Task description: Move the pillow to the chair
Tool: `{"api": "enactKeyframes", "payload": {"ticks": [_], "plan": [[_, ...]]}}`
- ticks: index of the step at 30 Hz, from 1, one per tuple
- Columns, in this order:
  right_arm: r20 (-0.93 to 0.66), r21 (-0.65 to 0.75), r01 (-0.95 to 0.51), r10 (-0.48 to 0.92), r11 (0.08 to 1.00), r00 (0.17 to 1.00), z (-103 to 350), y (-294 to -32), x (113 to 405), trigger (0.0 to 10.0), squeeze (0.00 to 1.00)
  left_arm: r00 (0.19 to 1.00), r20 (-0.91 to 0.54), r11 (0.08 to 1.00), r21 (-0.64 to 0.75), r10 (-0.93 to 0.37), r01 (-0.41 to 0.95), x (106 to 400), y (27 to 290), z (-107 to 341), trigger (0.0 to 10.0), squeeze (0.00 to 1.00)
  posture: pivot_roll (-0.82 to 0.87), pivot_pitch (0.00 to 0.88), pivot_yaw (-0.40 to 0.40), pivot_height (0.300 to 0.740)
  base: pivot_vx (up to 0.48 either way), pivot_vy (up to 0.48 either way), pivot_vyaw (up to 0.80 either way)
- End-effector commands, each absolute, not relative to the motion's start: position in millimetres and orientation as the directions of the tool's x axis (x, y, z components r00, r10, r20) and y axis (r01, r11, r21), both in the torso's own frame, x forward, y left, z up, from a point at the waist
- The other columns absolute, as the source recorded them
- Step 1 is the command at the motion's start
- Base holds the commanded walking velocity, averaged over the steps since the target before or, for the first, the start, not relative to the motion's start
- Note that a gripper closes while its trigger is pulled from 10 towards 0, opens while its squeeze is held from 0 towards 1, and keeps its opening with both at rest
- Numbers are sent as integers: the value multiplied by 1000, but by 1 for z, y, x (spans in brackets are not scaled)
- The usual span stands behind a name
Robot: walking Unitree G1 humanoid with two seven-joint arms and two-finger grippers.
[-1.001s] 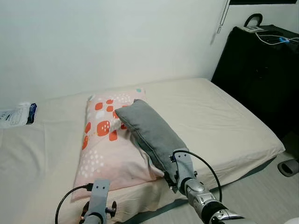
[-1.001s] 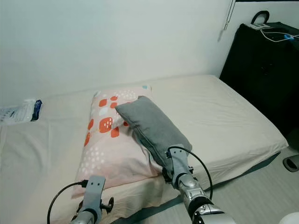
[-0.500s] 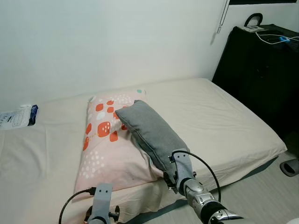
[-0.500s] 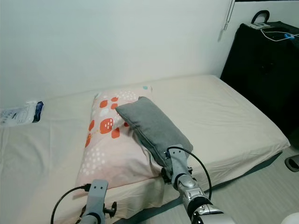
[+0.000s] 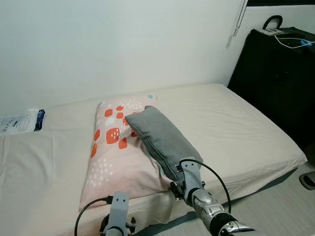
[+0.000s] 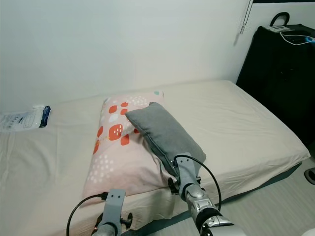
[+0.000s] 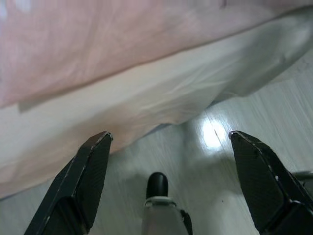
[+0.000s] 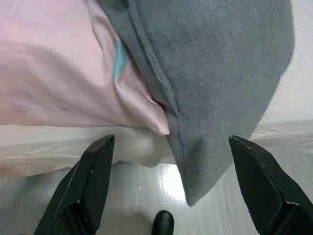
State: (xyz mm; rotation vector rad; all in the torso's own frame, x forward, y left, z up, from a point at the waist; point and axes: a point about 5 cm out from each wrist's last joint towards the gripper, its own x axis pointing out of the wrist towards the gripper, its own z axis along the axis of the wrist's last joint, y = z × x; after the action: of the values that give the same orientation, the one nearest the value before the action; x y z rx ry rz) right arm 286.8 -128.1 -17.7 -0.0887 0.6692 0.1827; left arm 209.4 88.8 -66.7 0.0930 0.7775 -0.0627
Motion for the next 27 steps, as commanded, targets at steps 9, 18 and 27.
{"api": "enactKeyframes", "payload": {"ticks": [9, 18, 27], "plan": [[-599, -1, -198, 157, 980, 785, -12, -121, 293, 10000, 0, 681, -730, 987, 57, -60, 148, 194, 71, -72, 10000, 0, 106, 0, -75, 740, 0, 0, 0], [-490, 28, -211, 197, 977, 849, 1, -123, 301, 10000, 0, 857, -506, 993, 112, 96, -45, 251, 152, -37, 10000, 0, 102, 0, -121, 740, 0, 0, 0], [-497, 13, -202, 181, 979, 849, 2, -127, 302, 10000, 0, 924, -365, 984, 170, 115, -55, 282, 160, -6, 10000, 0, 75, 0, -77, 740, 0, 0, 0]]}}
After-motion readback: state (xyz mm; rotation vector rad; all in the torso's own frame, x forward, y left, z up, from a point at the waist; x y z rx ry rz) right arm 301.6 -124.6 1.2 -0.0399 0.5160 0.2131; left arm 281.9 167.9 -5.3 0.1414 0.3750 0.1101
